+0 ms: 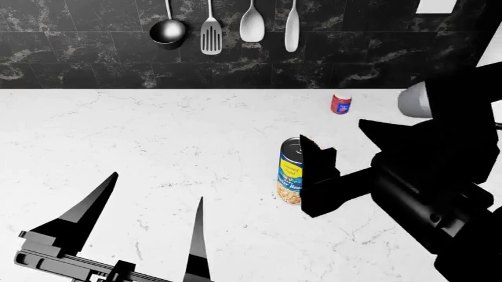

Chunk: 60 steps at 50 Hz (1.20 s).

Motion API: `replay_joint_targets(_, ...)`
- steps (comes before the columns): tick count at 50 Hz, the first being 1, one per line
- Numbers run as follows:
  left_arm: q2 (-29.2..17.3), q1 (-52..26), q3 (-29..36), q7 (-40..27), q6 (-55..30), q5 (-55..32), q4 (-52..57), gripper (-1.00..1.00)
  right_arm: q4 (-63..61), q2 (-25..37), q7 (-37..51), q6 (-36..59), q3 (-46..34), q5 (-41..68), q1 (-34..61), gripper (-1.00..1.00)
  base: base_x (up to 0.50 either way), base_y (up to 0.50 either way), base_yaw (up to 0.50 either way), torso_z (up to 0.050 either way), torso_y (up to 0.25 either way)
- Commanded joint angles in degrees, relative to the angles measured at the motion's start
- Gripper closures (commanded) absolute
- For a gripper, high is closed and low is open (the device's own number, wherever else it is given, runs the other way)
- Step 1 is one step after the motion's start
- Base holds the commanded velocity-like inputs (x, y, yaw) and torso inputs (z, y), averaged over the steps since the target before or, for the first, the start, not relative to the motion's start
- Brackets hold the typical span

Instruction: Pick the cans from the counter and place them in their designated side in the cabinet.

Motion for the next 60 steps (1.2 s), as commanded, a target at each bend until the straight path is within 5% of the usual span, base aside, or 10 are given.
replay_joint_targets(1,-0.18,-0.36,0.3,0.0,0.31,0.03,0.0,-1.0,-1.96,-0.74,-0.52,-2.0,-1.23,1.61,-4.7,-1.0,0.0,0.0,0.0,0.0,0.0)
replay_joint_targets(12,-0.24,-2.01,1.34,0.0,0.71,-0.18,0.0,-1.0,-2.13,-0.54,0.31,-2.88,-3.06,4.44,-6.86,-1.0,0.0,0.0,0.0,0.0,0.0)
replay_joint_targets(60,-0.07,-0.95,0.68,0.0,0.04,0.08,0.0,-1.0,5.08,-2.43,-10.59,-0.83,-3.63,-12.44,-14.41,-1.0,0.0,0.0,0.0,0.0,0.0)
